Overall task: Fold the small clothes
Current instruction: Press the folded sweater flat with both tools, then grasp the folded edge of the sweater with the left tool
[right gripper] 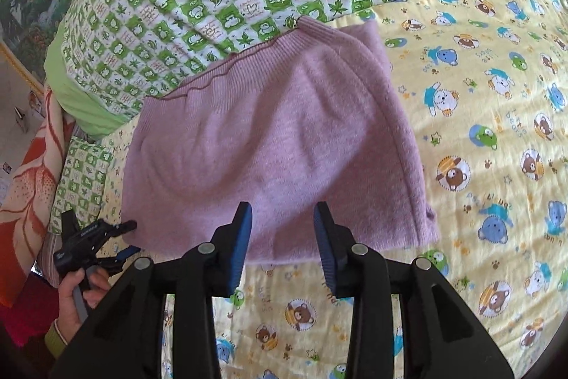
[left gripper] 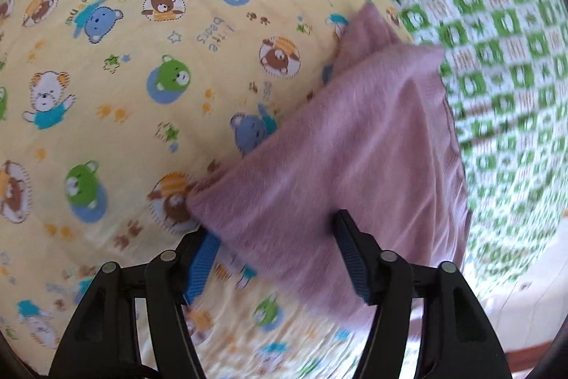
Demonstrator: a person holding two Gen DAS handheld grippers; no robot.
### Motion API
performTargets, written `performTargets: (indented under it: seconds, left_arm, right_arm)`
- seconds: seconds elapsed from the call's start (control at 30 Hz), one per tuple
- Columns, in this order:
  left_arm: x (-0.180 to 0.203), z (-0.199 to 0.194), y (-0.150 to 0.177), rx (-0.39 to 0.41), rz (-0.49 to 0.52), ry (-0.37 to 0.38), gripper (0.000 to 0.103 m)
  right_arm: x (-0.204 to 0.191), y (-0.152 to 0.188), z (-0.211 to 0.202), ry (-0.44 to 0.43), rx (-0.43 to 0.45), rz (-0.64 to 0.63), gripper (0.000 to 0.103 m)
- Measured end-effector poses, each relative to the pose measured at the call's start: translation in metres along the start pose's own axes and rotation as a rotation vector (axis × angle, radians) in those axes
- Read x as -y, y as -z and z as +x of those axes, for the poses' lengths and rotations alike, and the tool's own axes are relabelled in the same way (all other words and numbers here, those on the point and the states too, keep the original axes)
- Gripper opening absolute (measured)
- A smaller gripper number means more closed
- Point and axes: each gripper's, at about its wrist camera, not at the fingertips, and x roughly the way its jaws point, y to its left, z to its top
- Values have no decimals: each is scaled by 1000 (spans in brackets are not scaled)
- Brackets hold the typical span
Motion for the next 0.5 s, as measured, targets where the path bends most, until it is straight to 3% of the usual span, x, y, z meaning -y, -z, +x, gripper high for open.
performTargets:
  seconds: [0.1,0.13,0.2,0.3,0.5]
  left_arm:
    - [7,7,-6,-2,7,40,27]
    - [11,6,-7,0,22,44,19]
    - [24,1,-5,21,84,26,13]
    - [52,-13,5,59,210,27,11]
    - [126,-36,38,75,463,146,11]
  right_arm:
    - [1,4,0,1,-9,1,39]
    - [2,5,0,1,-12,4,39]
    - [5,5,0,1,-15,10,39]
    - [9,4,-1,1,-10,19,39]
    - [15,-5,-3,-3,11,35,39]
